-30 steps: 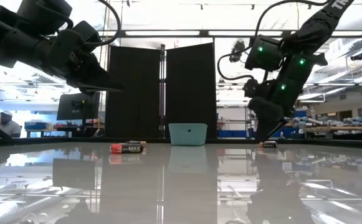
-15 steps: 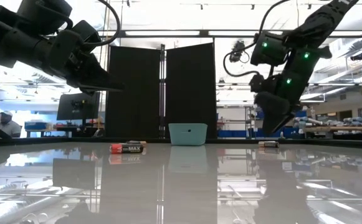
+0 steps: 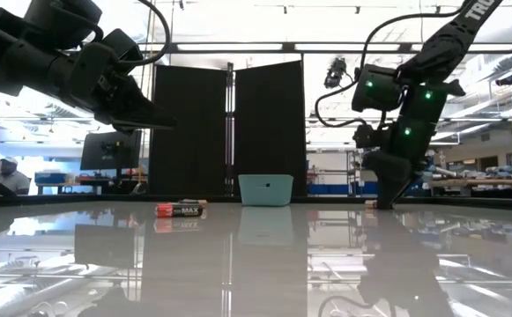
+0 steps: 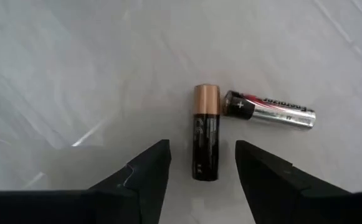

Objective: Sort batteries
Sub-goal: Put the brown battery into the green bin, then put the red battery into the orange bin

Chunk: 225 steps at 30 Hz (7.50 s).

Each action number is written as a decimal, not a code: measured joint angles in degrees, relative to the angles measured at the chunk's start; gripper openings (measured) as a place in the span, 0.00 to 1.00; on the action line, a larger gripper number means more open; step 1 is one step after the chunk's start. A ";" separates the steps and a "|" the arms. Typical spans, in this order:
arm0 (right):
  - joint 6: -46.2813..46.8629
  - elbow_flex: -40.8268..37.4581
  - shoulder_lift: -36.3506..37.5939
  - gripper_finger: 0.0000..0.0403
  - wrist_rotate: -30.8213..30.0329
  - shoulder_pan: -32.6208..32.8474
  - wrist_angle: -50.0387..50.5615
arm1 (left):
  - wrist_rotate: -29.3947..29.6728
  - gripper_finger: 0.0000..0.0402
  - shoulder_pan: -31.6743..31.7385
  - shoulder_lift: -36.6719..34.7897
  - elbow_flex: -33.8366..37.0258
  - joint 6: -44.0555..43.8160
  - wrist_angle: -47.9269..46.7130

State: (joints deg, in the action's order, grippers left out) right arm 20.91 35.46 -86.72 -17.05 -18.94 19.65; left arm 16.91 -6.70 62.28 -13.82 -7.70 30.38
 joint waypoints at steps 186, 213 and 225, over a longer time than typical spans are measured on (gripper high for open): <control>-22.50 -0.22 1.60 0.04 -18.85 19.80 -42.29 | -22.45 0.24 41.55 67.54 -92.91 25.44 -77.45; -23.50 -0.22 1.58 0.05 -18.85 19.93 -39.64 | -17.97 0.02 38.47 54.92 -103.73 37.78 -103.12; -23.46 -0.22 1.58 0.05 -18.85 19.93 -39.02 | -16.76 0.01 37.24 43.07 -73.12 46.48 -87.96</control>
State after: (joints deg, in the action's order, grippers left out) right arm -2.55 35.24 -85.14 -35.90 0.99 -19.37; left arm 0.15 30.55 105.36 -86.94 38.78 -57.57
